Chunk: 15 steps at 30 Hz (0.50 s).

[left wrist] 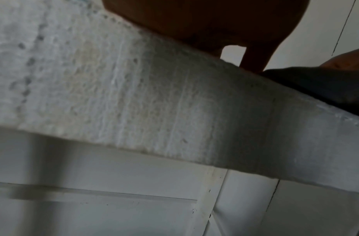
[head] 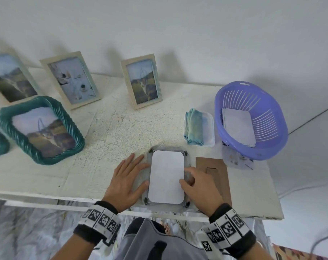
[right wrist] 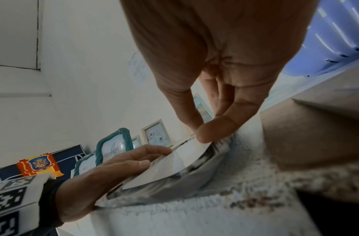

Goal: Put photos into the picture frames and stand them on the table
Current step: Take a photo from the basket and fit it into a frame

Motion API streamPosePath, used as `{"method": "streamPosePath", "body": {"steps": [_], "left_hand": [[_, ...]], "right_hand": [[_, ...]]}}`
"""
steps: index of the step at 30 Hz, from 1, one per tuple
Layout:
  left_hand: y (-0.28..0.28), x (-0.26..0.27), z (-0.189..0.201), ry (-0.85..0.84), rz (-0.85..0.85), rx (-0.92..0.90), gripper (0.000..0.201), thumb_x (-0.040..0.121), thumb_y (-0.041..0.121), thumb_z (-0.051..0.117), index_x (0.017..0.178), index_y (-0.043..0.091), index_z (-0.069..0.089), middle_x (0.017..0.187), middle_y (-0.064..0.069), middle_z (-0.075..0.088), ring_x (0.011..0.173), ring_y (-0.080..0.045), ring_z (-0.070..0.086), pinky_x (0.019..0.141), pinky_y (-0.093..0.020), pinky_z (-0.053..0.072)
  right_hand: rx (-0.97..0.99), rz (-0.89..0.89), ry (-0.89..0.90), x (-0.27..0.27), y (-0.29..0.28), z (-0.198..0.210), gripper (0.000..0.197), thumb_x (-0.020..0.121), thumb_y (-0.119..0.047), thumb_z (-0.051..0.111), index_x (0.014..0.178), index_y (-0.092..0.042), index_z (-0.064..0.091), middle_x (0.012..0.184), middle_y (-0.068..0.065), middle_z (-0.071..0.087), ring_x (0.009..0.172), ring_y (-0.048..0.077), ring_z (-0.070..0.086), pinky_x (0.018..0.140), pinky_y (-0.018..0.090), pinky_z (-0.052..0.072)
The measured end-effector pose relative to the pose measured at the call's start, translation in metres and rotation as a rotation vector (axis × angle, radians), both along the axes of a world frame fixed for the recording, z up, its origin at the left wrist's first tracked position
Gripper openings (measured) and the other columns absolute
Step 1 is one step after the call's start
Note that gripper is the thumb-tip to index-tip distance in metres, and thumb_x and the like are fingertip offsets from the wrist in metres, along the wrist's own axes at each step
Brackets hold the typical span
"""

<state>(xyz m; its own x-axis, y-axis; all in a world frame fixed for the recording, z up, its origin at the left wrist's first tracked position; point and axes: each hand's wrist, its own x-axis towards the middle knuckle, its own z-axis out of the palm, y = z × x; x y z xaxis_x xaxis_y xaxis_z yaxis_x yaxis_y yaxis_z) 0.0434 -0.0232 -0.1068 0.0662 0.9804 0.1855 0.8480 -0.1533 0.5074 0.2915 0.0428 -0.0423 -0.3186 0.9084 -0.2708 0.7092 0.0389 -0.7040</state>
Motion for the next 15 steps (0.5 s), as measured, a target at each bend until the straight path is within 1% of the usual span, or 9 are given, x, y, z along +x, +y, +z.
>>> {"method": "streamPosePath", "body": {"steps": [3,6,7,8,9,10,12,13,15], "left_hand": [[0.0,0.0,-0.001,0.005,0.002,0.003,0.049,0.094,0.052,0.045,0.138,0.03,0.05,0.156,0.007,0.034,0.151,-0.014,0.014,0.121,-0.039,0.011],[0.0,0.001,-0.002,0.003,-0.005,0.005,0.049,0.094,0.052,0.044,0.137,0.029,0.05,0.156,0.006,0.035,0.151,-0.014,0.014,0.122,-0.038,0.011],[0.0,0.0,-0.002,0.001,-0.005,0.003,0.049,0.094,0.052,0.044,0.137,0.029,0.05,0.156,0.007,0.035,0.151,-0.014,0.014,0.122,-0.038,0.01],[0.0,0.0,-0.002,-0.004,-0.005,0.003,0.049,0.094,0.053,0.043,0.137,0.029,0.05,0.156,0.007,0.035,0.151,-0.014,0.014,0.122,-0.037,0.01],[-0.001,-0.001,-0.002,-0.011,-0.007,0.002,0.049,0.095,0.052,0.043,0.138,0.029,0.05,0.156,0.008,0.035,0.151,-0.014,0.013,0.122,-0.037,0.009],[-0.001,-0.001,-0.002,-0.019,-0.009,0.004,0.049,0.095,0.052,0.043,0.138,0.029,0.05,0.156,0.009,0.035,0.151,-0.014,0.013,0.122,-0.038,0.01],[-0.002,-0.001,-0.001,-0.041,-0.016,0.006,0.049,0.094,0.051,0.043,0.138,0.028,0.05,0.154,0.009,0.037,0.151,-0.013,0.014,0.122,-0.039,0.011],[-0.002,-0.001,-0.001,-0.055,-0.019,0.007,0.05,0.094,0.05,0.043,0.138,0.027,0.05,0.153,0.009,0.038,0.151,-0.013,0.015,0.121,-0.04,0.011],[-0.002,-0.002,-0.002,-0.084,-0.023,0.013,0.05,0.094,0.049,0.041,0.137,0.025,0.051,0.151,0.009,0.042,0.15,-0.013,0.019,0.121,-0.042,0.013]], "right_hand": [[0.016,0.014,-0.021,-0.001,0.0,0.001,0.031,0.092,-0.027,0.059,0.122,-0.018,0.059,0.066,-0.013,0.049,0.061,-0.001,0.046,0.057,0.008,0.034],[0.037,0.013,-0.037,0.0,-0.001,0.006,0.029,0.094,-0.029,0.057,0.121,-0.021,0.059,0.07,-0.008,0.055,0.063,0.003,0.05,0.06,0.01,0.037],[0.066,0.003,-0.056,0.002,-0.002,0.008,0.028,0.094,-0.03,0.056,0.12,-0.021,0.059,0.074,-0.005,0.058,0.067,0.005,0.052,0.064,0.013,0.04],[0.111,-0.009,-0.099,0.005,-0.002,0.01,0.028,0.094,-0.031,0.054,0.119,-0.02,0.059,0.081,-0.003,0.06,0.074,0.01,0.054,0.07,0.019,0.044],[0.166,-0.022,-0.178,0.009,-0.003,0.011,0.028,0.094,-0.032,0.052,0.118,-0.019,0.058,0.091,-0.001,0.06,0.083,0.014,0.054,0.075,0.025,0.045],[0.213,-0.04,-0.284,0.013,-0.004,0.013,0.029,0.094,-0.035,0.05,0.116,-0.017,0.057,0.101,0.002,0.058,0.091,0.018,0.052,0.077,0.029,0.044],[0.24,-0.082,-0.508,0.022,-0.006,0.015,0.036,0.094,-0.045,0.045,0.113,-0.015,0.052,0.117,0.005,0.05,0.1,0.022,0.048,0.075,0.032,0.044],[0.231,-0.094,-0.597,0.026,-0.006,0.016,0.042,0.093,-0.05,0.044,0.115,-0.015,0.05,0.122,0.007,0.046,0.103,0.023,0.046,0.074,0.032,0.045],[0.185,-0.112,-0.694,0.032,-0.008,0.015,0.055,0.09,-0.059,0.043,0.12,-0.013,0.047,0.123,0.008,0.042,0.105,0.024,0.043,0.073,0.032,0.045]]}}
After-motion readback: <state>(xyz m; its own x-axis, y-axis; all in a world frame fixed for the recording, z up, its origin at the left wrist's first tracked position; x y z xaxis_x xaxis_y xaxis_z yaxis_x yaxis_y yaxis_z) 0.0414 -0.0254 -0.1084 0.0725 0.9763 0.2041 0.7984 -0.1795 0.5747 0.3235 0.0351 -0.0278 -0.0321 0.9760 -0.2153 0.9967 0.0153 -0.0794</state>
